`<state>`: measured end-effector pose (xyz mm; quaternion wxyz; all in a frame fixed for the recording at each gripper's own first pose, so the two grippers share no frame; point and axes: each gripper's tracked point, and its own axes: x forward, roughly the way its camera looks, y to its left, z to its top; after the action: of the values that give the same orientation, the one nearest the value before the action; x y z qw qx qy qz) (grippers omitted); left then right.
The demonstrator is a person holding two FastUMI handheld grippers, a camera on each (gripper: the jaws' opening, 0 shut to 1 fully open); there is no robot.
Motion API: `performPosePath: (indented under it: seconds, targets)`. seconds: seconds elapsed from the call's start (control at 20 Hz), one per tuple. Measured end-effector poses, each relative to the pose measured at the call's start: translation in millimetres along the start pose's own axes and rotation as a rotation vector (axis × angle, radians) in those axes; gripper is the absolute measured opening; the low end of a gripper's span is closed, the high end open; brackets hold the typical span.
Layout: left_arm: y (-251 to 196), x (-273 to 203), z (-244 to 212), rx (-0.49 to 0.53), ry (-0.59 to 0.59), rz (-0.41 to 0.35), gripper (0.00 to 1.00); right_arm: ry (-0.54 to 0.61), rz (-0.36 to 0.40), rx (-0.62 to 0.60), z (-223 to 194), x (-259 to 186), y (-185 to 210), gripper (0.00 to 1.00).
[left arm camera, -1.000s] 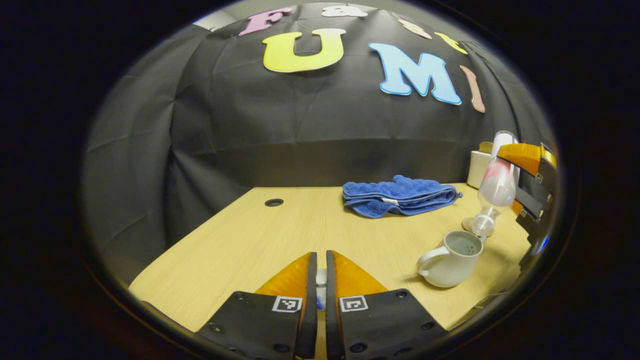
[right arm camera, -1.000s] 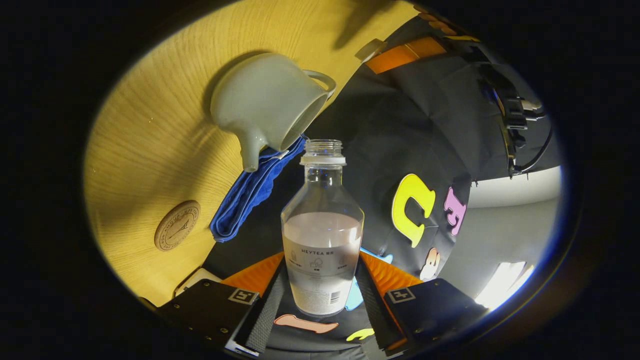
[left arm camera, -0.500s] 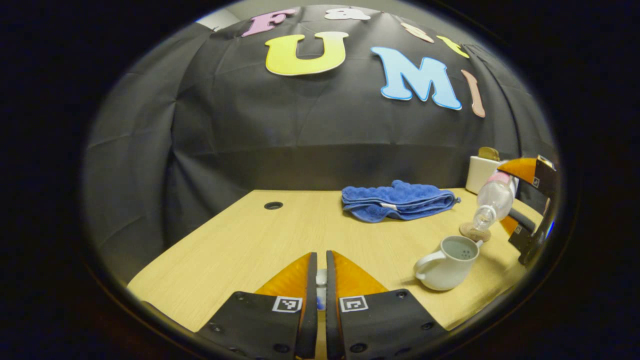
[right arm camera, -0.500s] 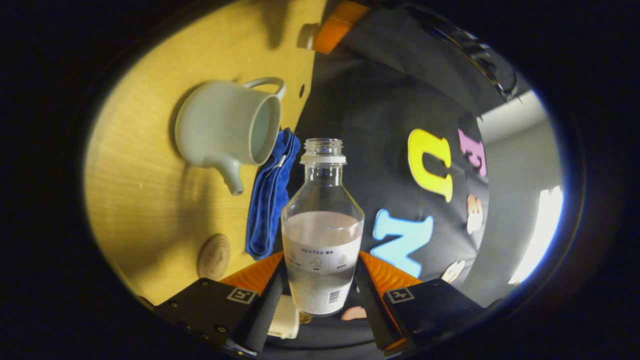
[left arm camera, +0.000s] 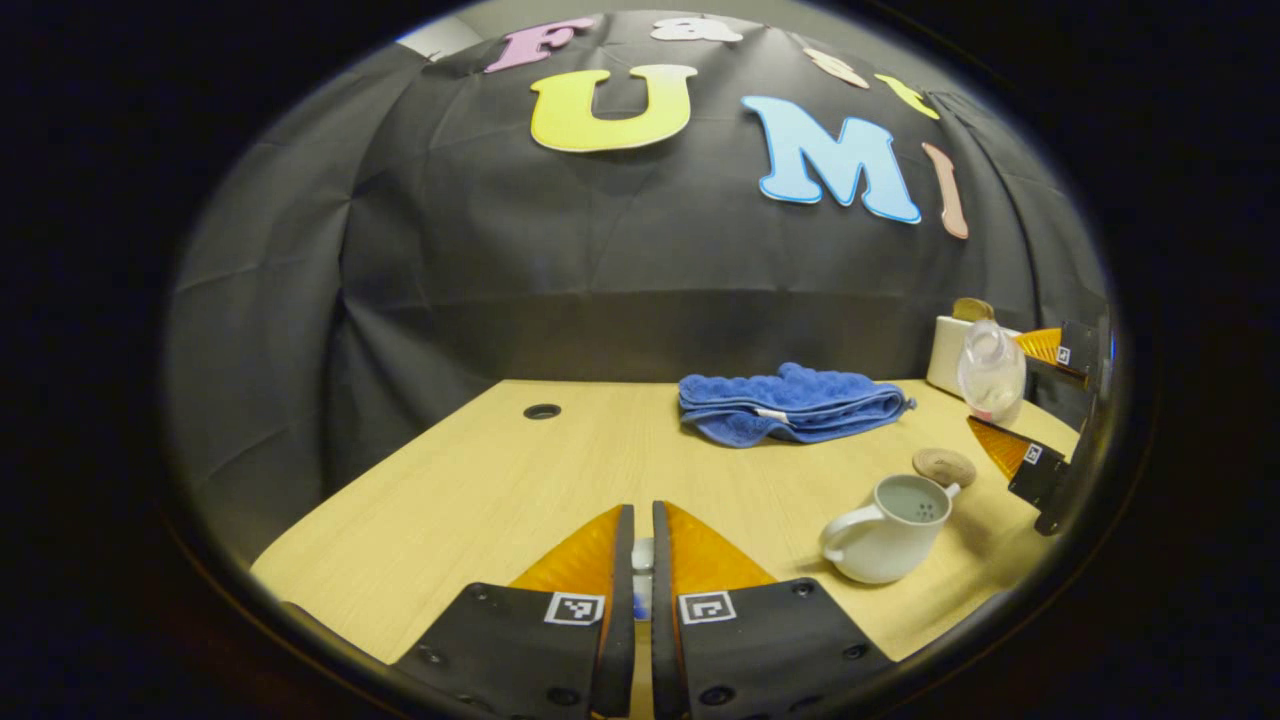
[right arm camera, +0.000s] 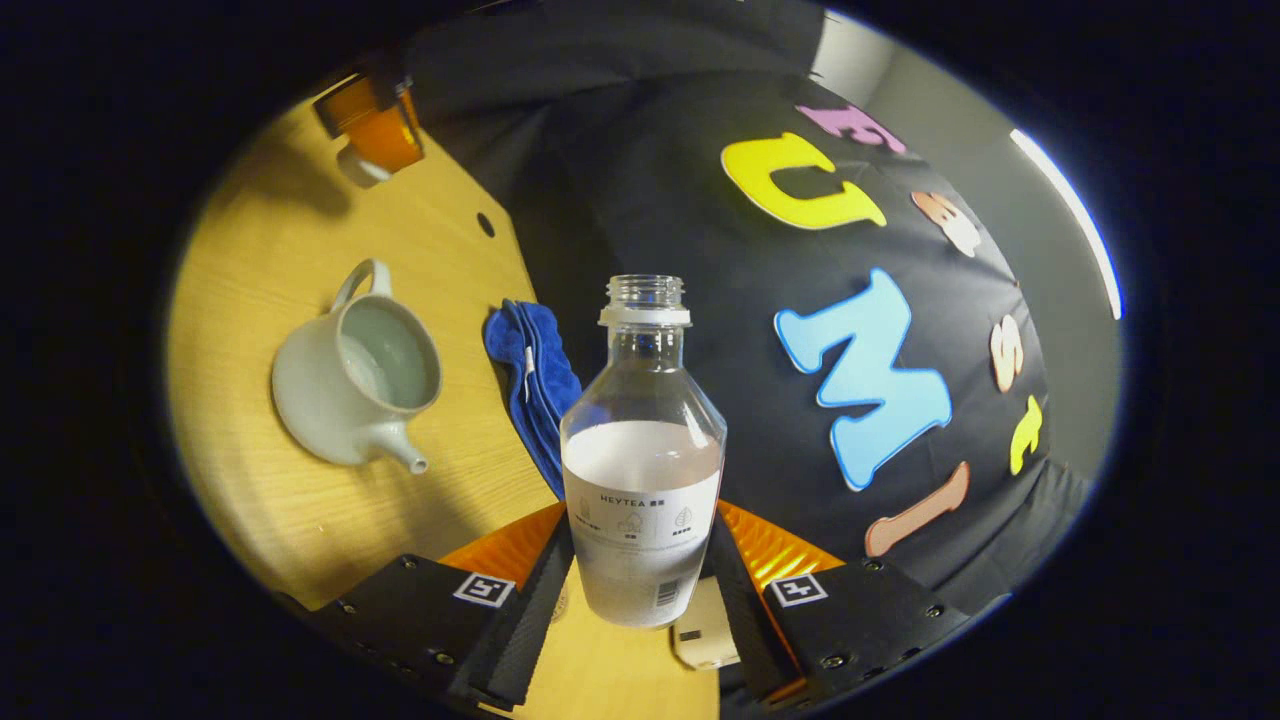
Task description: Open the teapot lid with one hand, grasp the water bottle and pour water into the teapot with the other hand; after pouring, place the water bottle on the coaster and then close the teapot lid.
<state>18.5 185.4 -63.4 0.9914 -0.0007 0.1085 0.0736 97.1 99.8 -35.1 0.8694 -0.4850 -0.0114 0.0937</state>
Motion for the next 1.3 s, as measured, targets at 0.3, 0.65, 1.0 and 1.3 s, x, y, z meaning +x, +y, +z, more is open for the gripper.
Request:
performPosePath:
  seconds: [0.3,0.65,1.0,1.3]
  targets:
    - [-1.8,-0.6,1.4,-0.005,-0.004,-0.007,0.13,0.034,0.076,0.465,-5.3,15.0,-4.7,0.77]
    - [-1.7,-0.2,0.9,-0.004,-0.003,-0.009,0.13,0.104,0.136,0.852,-35.1,27.5,1.8,0.78]
    - [-2.5,1.1,-1.4,-0.001,0.0,-0.01,0.14,0.131,0.138,0.985,-55.6,37.4,10.7,0.78]
    - [-6.5,0.6,0.7,-0.006,-0.007,-0.022,0.13,0.128,0.111,1.001,-59.0,36.7,6.2,0.82]
